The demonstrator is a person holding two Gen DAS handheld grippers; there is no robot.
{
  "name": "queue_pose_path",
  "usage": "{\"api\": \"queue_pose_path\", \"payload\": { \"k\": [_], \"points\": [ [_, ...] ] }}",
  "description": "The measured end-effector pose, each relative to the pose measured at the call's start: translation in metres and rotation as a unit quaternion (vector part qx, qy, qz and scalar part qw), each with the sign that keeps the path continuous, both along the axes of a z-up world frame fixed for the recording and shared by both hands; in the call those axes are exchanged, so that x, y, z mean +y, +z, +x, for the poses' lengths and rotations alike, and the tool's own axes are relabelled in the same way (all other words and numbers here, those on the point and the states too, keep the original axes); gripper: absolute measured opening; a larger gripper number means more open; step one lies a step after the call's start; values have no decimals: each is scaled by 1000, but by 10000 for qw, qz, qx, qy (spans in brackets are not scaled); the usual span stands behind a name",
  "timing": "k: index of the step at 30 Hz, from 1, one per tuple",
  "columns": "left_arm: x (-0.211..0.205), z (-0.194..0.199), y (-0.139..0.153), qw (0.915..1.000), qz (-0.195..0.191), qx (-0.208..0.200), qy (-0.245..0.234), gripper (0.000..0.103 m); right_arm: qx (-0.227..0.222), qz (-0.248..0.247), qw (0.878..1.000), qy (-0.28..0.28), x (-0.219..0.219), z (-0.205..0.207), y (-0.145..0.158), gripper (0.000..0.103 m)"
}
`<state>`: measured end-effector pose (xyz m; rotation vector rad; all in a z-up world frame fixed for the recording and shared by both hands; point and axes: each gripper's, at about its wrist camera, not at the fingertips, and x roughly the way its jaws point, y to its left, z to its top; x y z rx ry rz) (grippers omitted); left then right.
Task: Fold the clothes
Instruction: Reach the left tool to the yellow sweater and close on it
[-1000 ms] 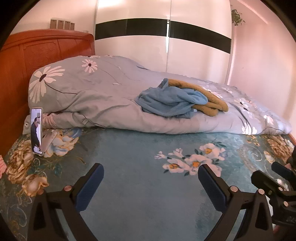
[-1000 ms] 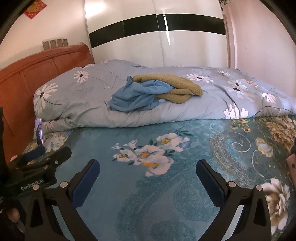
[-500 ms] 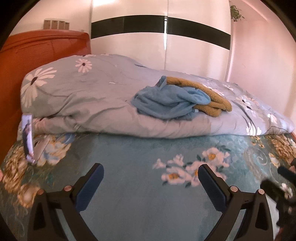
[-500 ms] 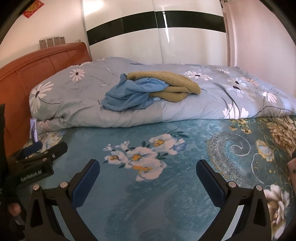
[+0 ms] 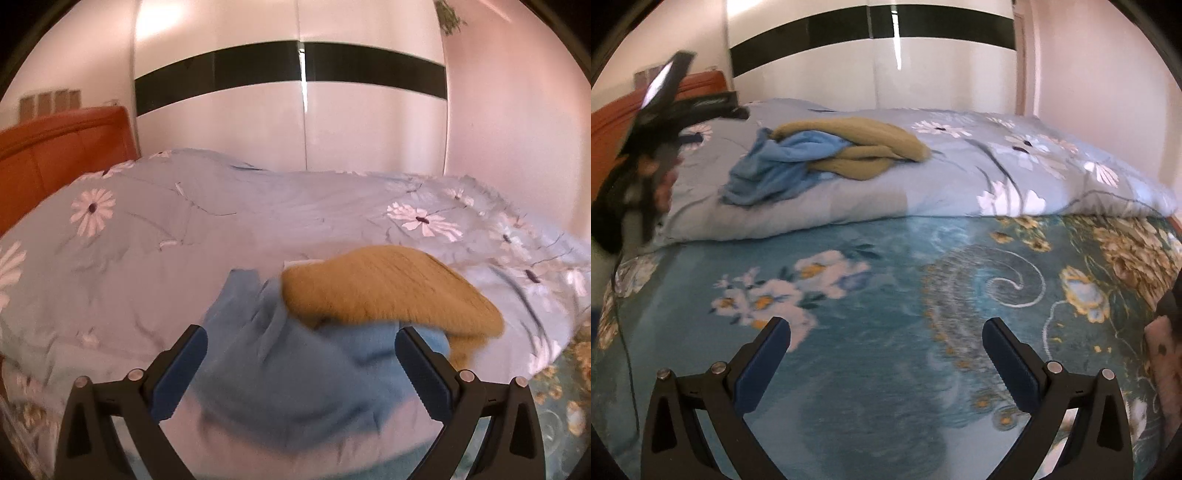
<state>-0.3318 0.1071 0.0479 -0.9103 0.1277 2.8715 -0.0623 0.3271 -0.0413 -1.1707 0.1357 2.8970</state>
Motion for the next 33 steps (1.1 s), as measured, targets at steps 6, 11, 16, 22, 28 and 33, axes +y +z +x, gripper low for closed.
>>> {"api": "queue_pose_path", "payload": {
  "k": [6,11,16,22,28,33],
  "points": [
    [46,-31,-19,9986,-283,-166,-425,103,-173,-70,9997,-180,26,0,-18,103],
    [100,-22,-36,9909,-925,-53,-982,103,-312,-234,9989,-248,40,-3,-30,103],
    [159,-21,-59,9700,-2048,68,-1309,103,-251,-301,9990,-213,46,1,-29,103],
    [186,-42,-65,9663,-2299,116,-1155,91,-235,-317,9988,-285,55,5,-32,103],
    [183,-55,-39,9809,-1737,74,-874,16,-49,-323,9987,-381,65,14,-25,103],
    [165,-40,20,9881,-1273,617,-596,14,49,-369,9984,-435,71,24,-15,103]
  ]
}}
